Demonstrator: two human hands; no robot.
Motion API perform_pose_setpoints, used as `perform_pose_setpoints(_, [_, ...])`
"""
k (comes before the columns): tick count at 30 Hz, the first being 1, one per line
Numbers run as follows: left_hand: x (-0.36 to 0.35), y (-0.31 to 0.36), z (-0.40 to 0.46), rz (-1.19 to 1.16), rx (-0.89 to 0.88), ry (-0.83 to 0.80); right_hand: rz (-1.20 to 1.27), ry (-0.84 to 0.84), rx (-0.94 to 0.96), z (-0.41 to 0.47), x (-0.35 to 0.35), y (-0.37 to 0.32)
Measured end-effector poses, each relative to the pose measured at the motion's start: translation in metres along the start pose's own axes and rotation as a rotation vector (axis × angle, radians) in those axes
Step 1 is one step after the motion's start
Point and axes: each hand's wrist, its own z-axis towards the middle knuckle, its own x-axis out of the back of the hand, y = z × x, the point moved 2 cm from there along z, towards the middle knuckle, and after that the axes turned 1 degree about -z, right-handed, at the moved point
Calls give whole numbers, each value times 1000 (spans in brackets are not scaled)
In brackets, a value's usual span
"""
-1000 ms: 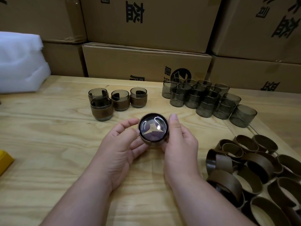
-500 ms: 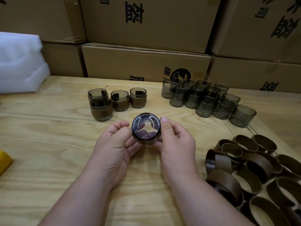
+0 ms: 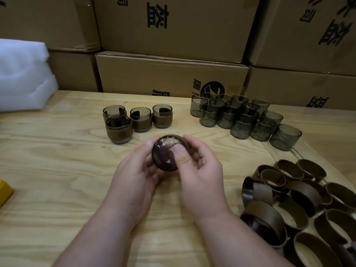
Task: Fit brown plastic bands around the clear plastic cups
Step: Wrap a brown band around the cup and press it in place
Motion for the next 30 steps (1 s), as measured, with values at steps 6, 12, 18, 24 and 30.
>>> perform_pose_setpoints(6, [5,-2,1,-108,10,45,-135,-205,71,-12,-15,4])
perform_pose_setpoints(12, [9,-1,1,3,-150,166,-313,-187,155,-11,-14,-4])
perform_pose_setpoints(18, [13,10,-3,169,-357,295,-480,-262,114,-12,-15,-1])
perform_pose_setpoints(24, [11,14,-3,201,-431,314,-361,-301,10,-12,-14,-1])
perform_pose_setpoints(30, [11,15,-5,182,-450,331,-208,-326,-56,-12,-15,1])
